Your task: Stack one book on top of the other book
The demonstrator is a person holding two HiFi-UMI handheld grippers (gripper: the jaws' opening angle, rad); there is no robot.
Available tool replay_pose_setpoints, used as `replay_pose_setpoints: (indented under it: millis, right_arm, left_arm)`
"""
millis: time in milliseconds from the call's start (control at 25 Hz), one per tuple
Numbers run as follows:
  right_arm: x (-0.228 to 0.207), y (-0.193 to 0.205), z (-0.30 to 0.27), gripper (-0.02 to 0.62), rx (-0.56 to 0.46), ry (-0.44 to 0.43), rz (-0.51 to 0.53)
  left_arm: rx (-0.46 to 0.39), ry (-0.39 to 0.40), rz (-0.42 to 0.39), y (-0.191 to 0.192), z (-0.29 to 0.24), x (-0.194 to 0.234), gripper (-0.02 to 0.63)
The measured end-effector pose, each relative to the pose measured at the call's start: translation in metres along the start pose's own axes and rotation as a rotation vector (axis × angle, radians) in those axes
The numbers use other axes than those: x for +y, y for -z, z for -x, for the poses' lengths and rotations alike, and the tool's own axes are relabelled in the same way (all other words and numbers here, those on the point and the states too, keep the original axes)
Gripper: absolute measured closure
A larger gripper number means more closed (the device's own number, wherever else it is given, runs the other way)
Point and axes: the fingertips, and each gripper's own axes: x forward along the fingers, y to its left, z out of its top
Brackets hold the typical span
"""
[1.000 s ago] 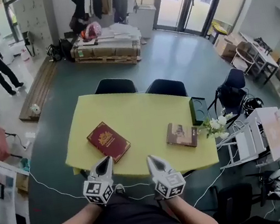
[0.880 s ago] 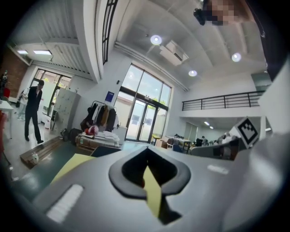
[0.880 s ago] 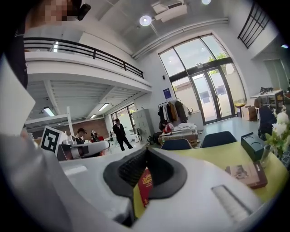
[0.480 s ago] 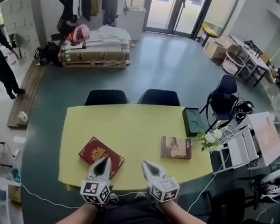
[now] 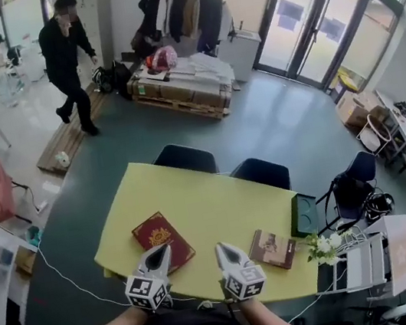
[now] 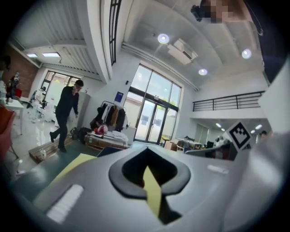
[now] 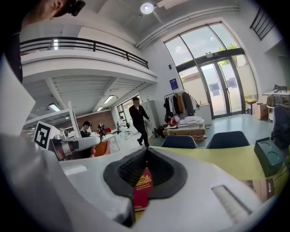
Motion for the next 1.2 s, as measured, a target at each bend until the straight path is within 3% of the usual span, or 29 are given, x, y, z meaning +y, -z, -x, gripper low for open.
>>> replay_pose_setpoints:
  millis: [320, 520, 960, 1200]
  right_arm:
    - [0.028, 0.035, -0.064, 0.592, 0.103, -0.178, 0.025]
    - [0.044, 0.060, -0.105, 0.592, 0.159, -0.252, 0.055]
    - [0.032, 0.148, -0.173, 0.592, 0.302, -0.307, 0.079]
    - [0.014, 0.201, -0.199, 0.590, 0.352, -0.314, 0.089]
  left_arm:
    - [0.016, -0.232, 0.046, 0.031, 0.040, 0.055, 0.600]
    - [0.038, -0.333, 0.083, 0.061, 0.057, 0.085, 0.600]
    - [0.147, -0.408, 0.146, 0.155, 0.035, 0.124, 0.600]
    - [0.233, -0.444, 0.219, 0.220, 0.025, 0.142, 0.590]
